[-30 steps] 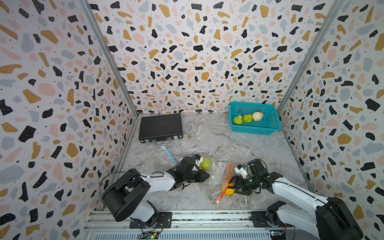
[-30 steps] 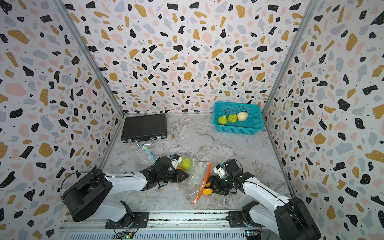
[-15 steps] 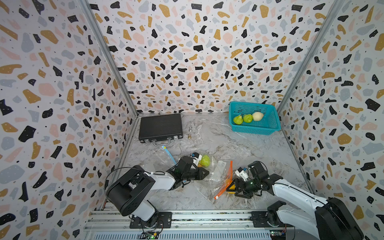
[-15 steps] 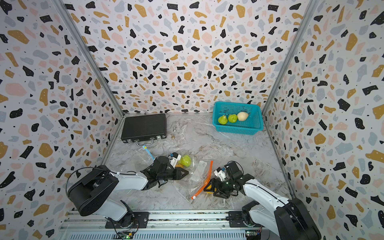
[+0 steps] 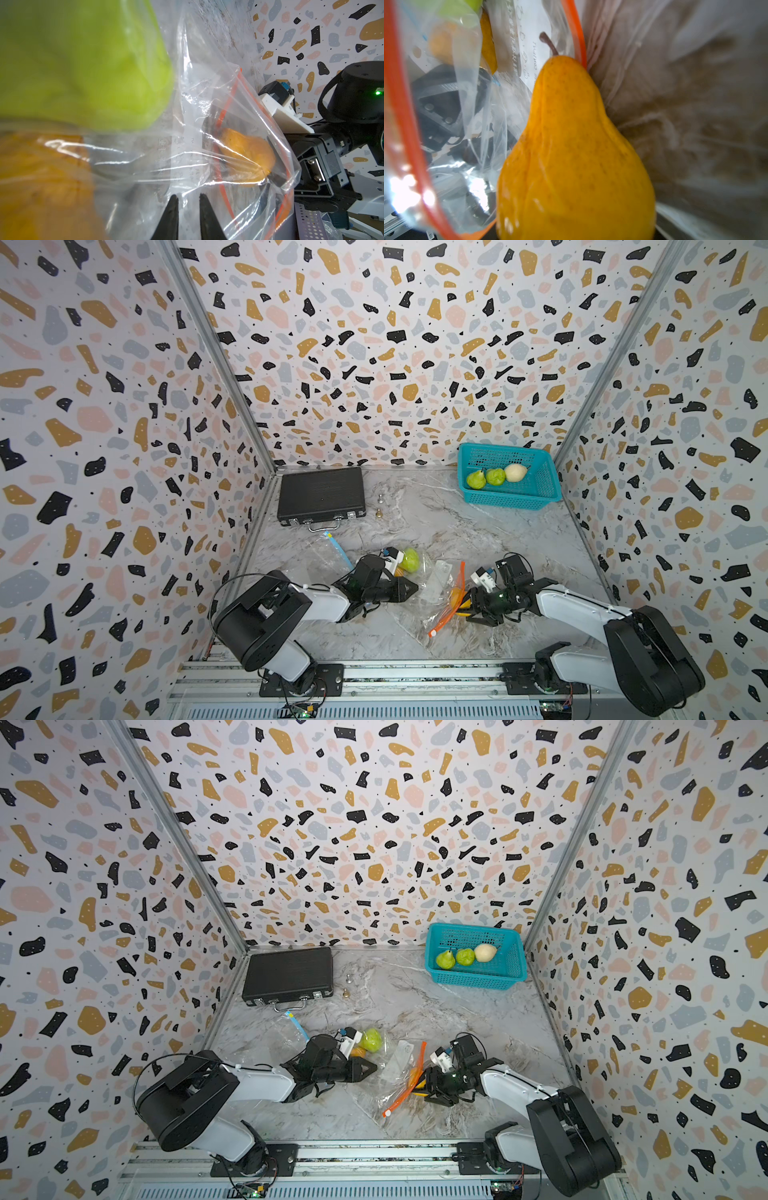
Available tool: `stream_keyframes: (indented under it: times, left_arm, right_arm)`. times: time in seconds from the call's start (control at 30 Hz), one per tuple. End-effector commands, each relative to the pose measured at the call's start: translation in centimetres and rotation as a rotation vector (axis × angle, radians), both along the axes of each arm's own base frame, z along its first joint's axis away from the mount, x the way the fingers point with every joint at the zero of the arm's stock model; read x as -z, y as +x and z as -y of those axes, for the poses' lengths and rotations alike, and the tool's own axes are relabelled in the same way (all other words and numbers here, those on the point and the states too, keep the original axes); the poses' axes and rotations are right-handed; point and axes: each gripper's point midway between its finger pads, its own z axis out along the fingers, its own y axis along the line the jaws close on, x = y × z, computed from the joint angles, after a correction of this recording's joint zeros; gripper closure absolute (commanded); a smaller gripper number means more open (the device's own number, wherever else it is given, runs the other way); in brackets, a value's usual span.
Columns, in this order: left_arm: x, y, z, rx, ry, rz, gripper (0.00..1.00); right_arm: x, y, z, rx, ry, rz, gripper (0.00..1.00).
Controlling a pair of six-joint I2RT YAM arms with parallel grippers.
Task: Open the zip-top bag and take out the pear
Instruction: Pick up the pear from the zipper food storage bag, then place the pear in the basket.
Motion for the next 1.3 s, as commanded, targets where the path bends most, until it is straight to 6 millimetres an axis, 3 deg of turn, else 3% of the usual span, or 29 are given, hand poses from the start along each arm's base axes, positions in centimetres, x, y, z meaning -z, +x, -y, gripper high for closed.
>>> stream_keyframes:
  times: [0.0, 0.1, 0.47, 0.63, 0.73, 0.83, 1.0, 1.17, 1.27]
  left_arm:
    - [5.2, -2.8, -3.3, -0.04, 0.16, -0.186, 0.79]
    - [4.9, -2.8, -3.3, -0.037, 0.16, -0.18, 0.79]
    - [3.0, -2.2, -2.9, -0.027, 0.146, -0.143, 0.79]
    - [2.3, -2.2, -2.8, -0.017, 0.147, -0.132, 0.79]
    - [1.8, -2.2, -2.8, -0.015, 0.138, -0.126, 0.79]
    - [1.1, -2.2, -2.9, -0.013, 0.136, -0.114, 0.79]
    - [-1.0, -2.4, -2.5, 0.008, 0.109, -0.086, 0.78]
    - [-3.8, -2.4, -1.9, 0.025, 0.044, -0.065, 0.78]
    - [-6.1, -2.6, -1.6, 0.03, -0.009, -0.047, 0.75]
  right_arm:
    - [0.3, 1.3, 0.5, 0.019, -0.049, 0.041, 0.41]
    - [-0.3, 1.1, 0.8, 0.011, -0.068, 0.059, 0.49]
    - [-4.0, -0.4, 3.0, 0.026, -0.129, 0.152, 0.57]
    - [-8.0, 1.9, 3.7, 0.043, -0.164, 0.271, 0.57]
    - [-10.4, 4.8, 4.0, 0.056, -0.197, 0.345, 0.56]
    - [-13.2, 9.2, 5.0, 0.099, -0.249, 0.432, 0.55]
    - [-17.5, 19.2, 8.3, 0.23, -0.319, 0.528, 0.55]
    - [-17.7, 29.9, 12.3, 0.424, -0.294, 0.526, 0.53]
    - [-16.5, 36.1, 14.3, 0.474, -0.3, 0.511, 0.42]
